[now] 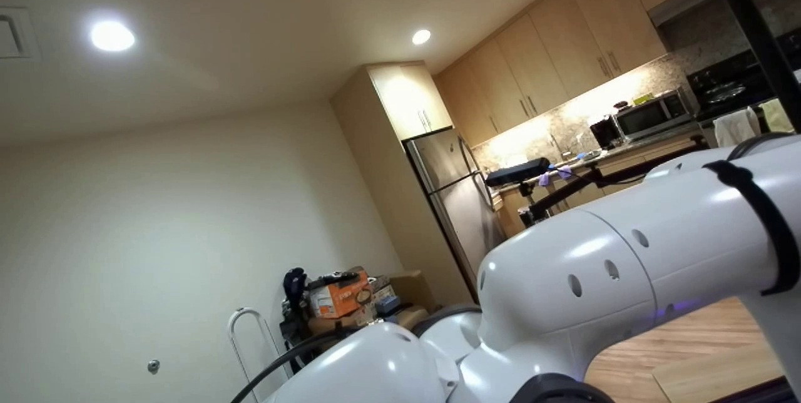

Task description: Put the black cloth in the laundry bag

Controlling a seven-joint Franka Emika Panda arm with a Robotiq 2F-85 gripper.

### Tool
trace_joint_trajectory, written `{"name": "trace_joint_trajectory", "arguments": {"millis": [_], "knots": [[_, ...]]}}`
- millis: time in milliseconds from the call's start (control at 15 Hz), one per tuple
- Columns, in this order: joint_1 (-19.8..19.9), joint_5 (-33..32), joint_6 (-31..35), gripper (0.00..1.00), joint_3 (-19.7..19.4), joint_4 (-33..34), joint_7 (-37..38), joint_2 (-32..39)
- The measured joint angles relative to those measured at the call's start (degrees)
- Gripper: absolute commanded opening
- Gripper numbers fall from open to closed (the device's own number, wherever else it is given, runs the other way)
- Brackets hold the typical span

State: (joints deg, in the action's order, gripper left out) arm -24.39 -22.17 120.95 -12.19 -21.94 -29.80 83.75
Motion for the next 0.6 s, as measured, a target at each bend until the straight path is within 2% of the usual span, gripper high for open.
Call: {"name": "trace_joint_trajectory", "arguments": {"millis": [600], "knots": [[0.1, -0.1, 0.0, 0.09, 0.0, 0.0, 1.0, 0.0]]}}
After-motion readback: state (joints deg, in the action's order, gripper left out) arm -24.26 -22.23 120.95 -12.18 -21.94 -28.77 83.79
